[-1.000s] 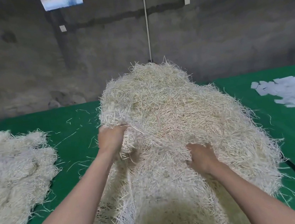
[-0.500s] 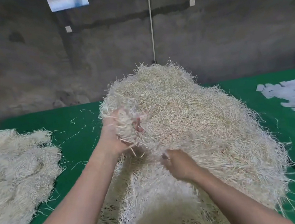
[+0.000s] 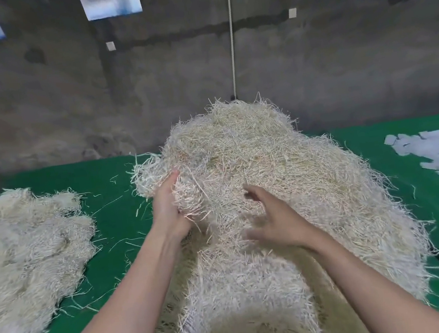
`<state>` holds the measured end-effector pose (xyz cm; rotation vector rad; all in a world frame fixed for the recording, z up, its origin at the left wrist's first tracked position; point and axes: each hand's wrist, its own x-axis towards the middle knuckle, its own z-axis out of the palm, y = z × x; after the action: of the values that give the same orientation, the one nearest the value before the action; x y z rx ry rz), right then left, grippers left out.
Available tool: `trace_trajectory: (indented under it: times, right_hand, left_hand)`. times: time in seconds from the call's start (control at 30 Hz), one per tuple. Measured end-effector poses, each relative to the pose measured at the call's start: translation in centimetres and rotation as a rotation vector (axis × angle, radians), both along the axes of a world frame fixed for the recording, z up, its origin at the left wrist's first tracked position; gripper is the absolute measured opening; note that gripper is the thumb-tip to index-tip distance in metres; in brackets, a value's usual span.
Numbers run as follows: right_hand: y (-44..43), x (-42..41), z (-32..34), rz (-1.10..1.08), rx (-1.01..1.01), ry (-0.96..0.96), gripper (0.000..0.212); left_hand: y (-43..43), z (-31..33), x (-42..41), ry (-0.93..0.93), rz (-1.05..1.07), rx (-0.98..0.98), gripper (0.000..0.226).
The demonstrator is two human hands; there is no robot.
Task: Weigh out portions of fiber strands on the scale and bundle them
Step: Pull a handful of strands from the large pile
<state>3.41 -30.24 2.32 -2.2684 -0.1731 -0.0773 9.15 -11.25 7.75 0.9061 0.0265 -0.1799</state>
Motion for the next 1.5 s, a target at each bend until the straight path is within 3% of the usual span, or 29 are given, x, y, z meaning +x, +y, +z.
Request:
trace_trajectory:
  times: [0.07, 0.13, 0.2, 0.3, 0.33, 0.4, 0.47, 0.57, 0.63, 0.7, 0.83, 0.87, 0.93, 0.97, 1.03, 1.1, 1.13, 1.2, 1.23, 1.27, 1.33, 1.5]
  right_hand:
    - [2.0, -0.2, 1.2, -0.011, -0.107, -0.121, 0.085]
    - [3.5, -1.5, 1.2, -0.145, -0.075, -0.355, 0.046]
    - [4.8, -3.7, -0.3, -0.050, -0.128, -0.395, 0.016]
    - [6.1, -5.9, -5.0, 0.352, -0.669, -0.149, 0.038]
    - [6.0, -5.9, -6.8, 0.397, -0.807, -0.078, 0.049]
    - [5.3, -5.3, -8.2, 0.318, -0.910, -0.020, 0.037]
    - [4.1, -4.2, -8.2, 0.136, -0.701, -0.016, 0.020]
    - [2.8, -2.6, -4.9, -0.145, 0.038, 0.074, 0.011]
    - [2.3, -1.7, -2.3, -0.205, 0.349, 0.103, 0.017]
    - [1.9, -1.3, -0.7, -0.245, 0.455, 0.143, 0.017]
    - [1.9, -0.8, 0.5, -0.309, 0.775, 0.151, 0.011]
    - [2.2, -0.7, 1.0, -0.289, 0.832, 0.160, 0.009]
    - [2.9, -0.4, 2.2, -0.201, 0.871, 0.161, 0.005]
    - [3.2, -0.3, 2.9, -0.157, 0.891, 0.125, 0.002]
    - [2.9, 0.2, 3.6, -0.196, 0.937, -0.036, 0.015]
    - [2.2, 0.2, 3.0, -0.299, 0.748, -0.266, 0.015]
    - [1.9, 0.0, 2.3, -0.263, 0.498, -0.339, 0.012]
    - [1.1, -0.2, -1.0, -0.087, -0.282, -0.243, 0.011]
    - [0.5, -0.3, -3.1, -0.025, -0.610, -0.148, 0.023]
    - [-0.4, -0.4, -4.8, -0.023, -0.805, -0.051, 0.039]
    - [-2.2, -0.3, -6.5, -0.121, -0.917, 0.032, 0.057]
    - [-5.9, -0.9, -7.2, -0.285, -0.923, 0.174, 0.060]
  left_hand:
    - [-0.3, 0.7, -0.4, -0.052, -0.015, 0.081, 0.048]
    - [-0.2, 1.4, -0.4, -0.132, 0.023, 0.214, 0.060]
    - [0.1, 2.0, -0.4, -0.170, 0.087, 0.292, 0.057]
    - [0.5, 2.3, -0.3, -0.115, 0.113, 0.292, 0.058]
    - [0.6, 2.3, -0.3, -0.105, 0.123, 0.280, 0.063]
    - [1.3, 2.0, 0.1, -0.122, 0.163, 0.232, 0.059]
    - [2.2, 2.1, 0.8, -0.139, 0.234, 0.203, 0.031]
    - [2.6, 1.3, 1.6, -0.173, 0.222, 0.428, 0.026]
    - [1.8, 0.1, 1.1, -0.202, 0.076, 0.673, 0.046]
    - [1.2, -1.0, 0.2, -0.148, -0.100, 0.802, 0.079]
    - [1.4, -2.4, 0.0, -0.083, -0.419, 0.822, 0.136]
    - [1.2, -2.6, -0.4, -0.098, -0.535, 0.866, 0.133]
    - [-0.2, -2.5, -1.8, -0.122, -0.637, 1.000, 0.082]
    - [-0.9, -2.5, -2.1, -0.115, -0.544, 1.000, 0.063]
    - [-1.5, -2.7, -1.4, -0.049, -0.254, 0.802, 0.055]
    - [-1.3, -2.3, -0.7, 0.040, -0.108, 0.518, 0.060]
    - [-0.9, -1.8, -0.3, 0.075, -0.095, 0.434, 0.057]
    - [-0.3, -1.0, 0.3, 0.092, -0.090, 0.314, 0.035]
    - [-0.2, -0.7, 0.4, 0.090, -0.081, 0.267, 0.026]
    - [-0.1, -0.7, 0.4, 0.091, -0.059, 0.249, 0.025]
    - [-0.2, -1.1, 0.1, 0.115, 0.002, 0.249, 0.029]
    - [1.6, -2.2, 1.2, 0.183, 0.139, 0.114, 0.019]
